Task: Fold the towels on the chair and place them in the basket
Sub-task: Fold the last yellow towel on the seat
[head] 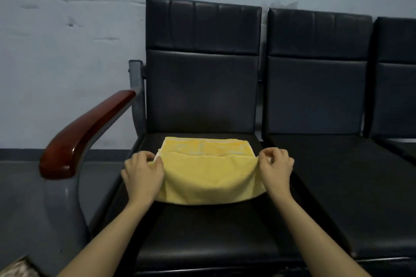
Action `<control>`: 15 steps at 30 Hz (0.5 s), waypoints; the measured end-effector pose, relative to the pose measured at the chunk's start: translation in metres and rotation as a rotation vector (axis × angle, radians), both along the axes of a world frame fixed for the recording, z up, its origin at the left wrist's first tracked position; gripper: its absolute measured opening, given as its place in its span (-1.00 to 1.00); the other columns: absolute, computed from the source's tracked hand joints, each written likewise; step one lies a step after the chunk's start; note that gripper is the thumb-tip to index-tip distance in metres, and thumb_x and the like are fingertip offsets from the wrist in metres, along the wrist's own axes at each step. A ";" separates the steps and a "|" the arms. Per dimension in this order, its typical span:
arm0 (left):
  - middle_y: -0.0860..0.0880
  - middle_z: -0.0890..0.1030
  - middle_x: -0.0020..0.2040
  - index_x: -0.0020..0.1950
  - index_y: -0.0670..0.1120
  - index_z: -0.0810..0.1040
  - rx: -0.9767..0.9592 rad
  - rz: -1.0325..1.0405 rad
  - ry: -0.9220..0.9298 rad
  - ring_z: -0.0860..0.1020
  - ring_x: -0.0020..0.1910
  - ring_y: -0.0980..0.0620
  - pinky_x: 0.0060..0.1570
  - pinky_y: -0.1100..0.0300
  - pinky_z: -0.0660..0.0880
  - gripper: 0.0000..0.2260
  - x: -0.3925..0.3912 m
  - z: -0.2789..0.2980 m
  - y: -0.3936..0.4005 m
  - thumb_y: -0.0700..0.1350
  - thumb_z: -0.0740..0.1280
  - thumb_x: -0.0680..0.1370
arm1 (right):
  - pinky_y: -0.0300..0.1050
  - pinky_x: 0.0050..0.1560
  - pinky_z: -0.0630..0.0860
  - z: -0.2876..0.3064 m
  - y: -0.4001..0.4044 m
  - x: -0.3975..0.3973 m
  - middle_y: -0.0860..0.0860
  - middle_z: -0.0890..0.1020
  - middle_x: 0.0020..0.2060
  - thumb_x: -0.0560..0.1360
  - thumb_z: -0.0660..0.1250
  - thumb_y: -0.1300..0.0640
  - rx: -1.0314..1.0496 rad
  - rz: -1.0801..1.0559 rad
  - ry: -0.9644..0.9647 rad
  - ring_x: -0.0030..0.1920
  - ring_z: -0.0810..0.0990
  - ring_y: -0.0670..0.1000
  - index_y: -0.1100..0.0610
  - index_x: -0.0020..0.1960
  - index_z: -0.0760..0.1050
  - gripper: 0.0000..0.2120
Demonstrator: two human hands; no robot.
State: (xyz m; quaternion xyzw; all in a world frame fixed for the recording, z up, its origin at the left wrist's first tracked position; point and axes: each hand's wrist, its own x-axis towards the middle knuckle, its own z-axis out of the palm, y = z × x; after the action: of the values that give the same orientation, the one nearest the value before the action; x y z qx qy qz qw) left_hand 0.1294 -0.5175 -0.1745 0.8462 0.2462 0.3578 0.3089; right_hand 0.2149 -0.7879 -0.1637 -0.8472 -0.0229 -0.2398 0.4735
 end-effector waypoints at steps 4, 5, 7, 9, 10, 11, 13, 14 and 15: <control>-0.01 0.47 0.31 0.27 -0.06 0.48 0.208 -0.128 0.293 0.34 0.33 -0.06 0.27 -0.01 0.21 -0.68 0.020 -0.008 -0.001 0.07 0.21 0.59 | 0.03 0.33 0.19 -0.013 0.009 0.018 0.01 0.45 0.26 0.57 0.25 0.08 -0.209 0.090 0.114 0.30 0.35 0.07 0.09 0.21 0.51 -0.76; 0.00 0.42 0.36 0.32 -0.05 0.45 0.259 -0.169 0.365 0.30 0.37 -0.04 0.30 0.00 0.20 -0.64 0.027 -0.008 -0.002 0.09 0.18 0.60 | 0.05 0.35 0.19 -0.016 0.013 0.024 0.01 0.44 0.31 0.57 0.24 0.08 -0.269 0.136 0.139 0.33 0.35 0.07 0.09 0.27 0.48 -0.72; 0.00 0.32 0.45 0.41 -0.04 0.37 0.344 -0.245 0.500 0.23 0.43 -0.03 0.36 -0.01 0.16 -0.59 0.041 -0.008 -0.005 0.10 0.13 0.62 | 0.05 0.39 0.20 -0.022 0.021 0.036 0.02 0.38 0.41 0.59 0.22 0.05 -0.395 0.224 0.206 0.40 0.32 0.06 0.07 0.38 0.40 -0.63; -0.01 0.17 0.54 0.48 -0.03 0.28 0.395 -0.305 0.625 0.11 0.50 -0.04 0.41 -0.04 0.09 -0.55 0.051 -0.011 -0.008 0.11 0.08 0.63 | 0.03 0.43 0.17 -0.032 0.026 0.045 0.01 0.26 0.50 0.61 0.18 0.00 -0.527 0.303 0.250 0.48 0.22 0.05 0.05 0.47 0.30 -0.56; -0.02 0.08 0.56 0.50 -0.02 0.24 0.410 -0.341 0.685 0.04 0.53 -0.05 0.43 -0.05 0.06 -0.53 0.055 -0.015 -0.009 0.12 0.07 0.63 | 0.01 0.45 0.14 -0.037 0.027 0.047 0.00 0.20 0.53 0.62 0.16 -0.02 -0.605 0.346 0.266 0.51 0.15 0.05 0.04 0.50 0.24 -0.53; -0.02 0.01 0.58 0.53 -0.01 0.18 0.416 -0.379 0.745 -0.02 0.54 -0.06 0.44 -0.06 0.03 -0.52 0.057 -0.020 -0.008 0.13 0.05 0.63 | 0.00 0.47 0.11 -0.043 0.026 0.049 0.00 0.13 0.55 0.63 0.13 -0.04 -0.687 0.394 0.293 0.54 0.09 0.05 0.03 0.52 0.19 -0.51; 0.00 -0.09 0.58 0.57 0.03 0.05 0.393 -0.430 0.848 -0.09 0.55 -0.06 0.45 -0.06 -0.02 -0.48 0.058 -0.032 -0.007 0.16 -0.02 0.64 | -0.01 0.50 0.06 -0.053 0.023 0.048 -0.01 0.06 0.56 0.65 0.04 -0.09 -0.831 0.467 0.364 0.55 0.02 0.06 -0.01 0.56 0.09 -0.49; 0.01 -0.10 0.58 0.57 0.06 0.00 0.377 -0.439 0.877 -0.10 0.55 -0.05 0.46 -0.05 -0.05 -0.48 0.056 -0.035 -0.007 0.18 -0.06 0.64 | -0.01 0.50 0.04 -0.056 0.022 0.046 -0.02 0.05 0.56 0.65 0.00 -0.11 -0.873 0.479 0.379 0.55 0.02 0.06 -0.02 0.56 0.07 -0.49; 0.02 -0.08 0.58 0.57 0.07 -0.03 0.374 -0.442 0.885 -0.09 0.55 -0.04 0.47 -0.04 -0.06 -0.47 0.053 -0.037 -0.007 0.19 -0.08 0.64 | -0.01 0.50 0.04 -0.057 0.020 0.043 -0.02 0.07 0.56 0.65 -0.02 -0.12 -0.888 0.479 0.373 0.55 0.04 0.05 -0.03 0.56 0.07 -0.50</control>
State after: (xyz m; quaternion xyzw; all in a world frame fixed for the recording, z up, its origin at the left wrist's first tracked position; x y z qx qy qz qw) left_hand 0.1820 -0.5243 -0.2116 0.9887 0.1007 -0.0694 0.0871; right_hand 0.2577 -0.7677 -0.2203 -0.9652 -0.2302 0.0624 0.1072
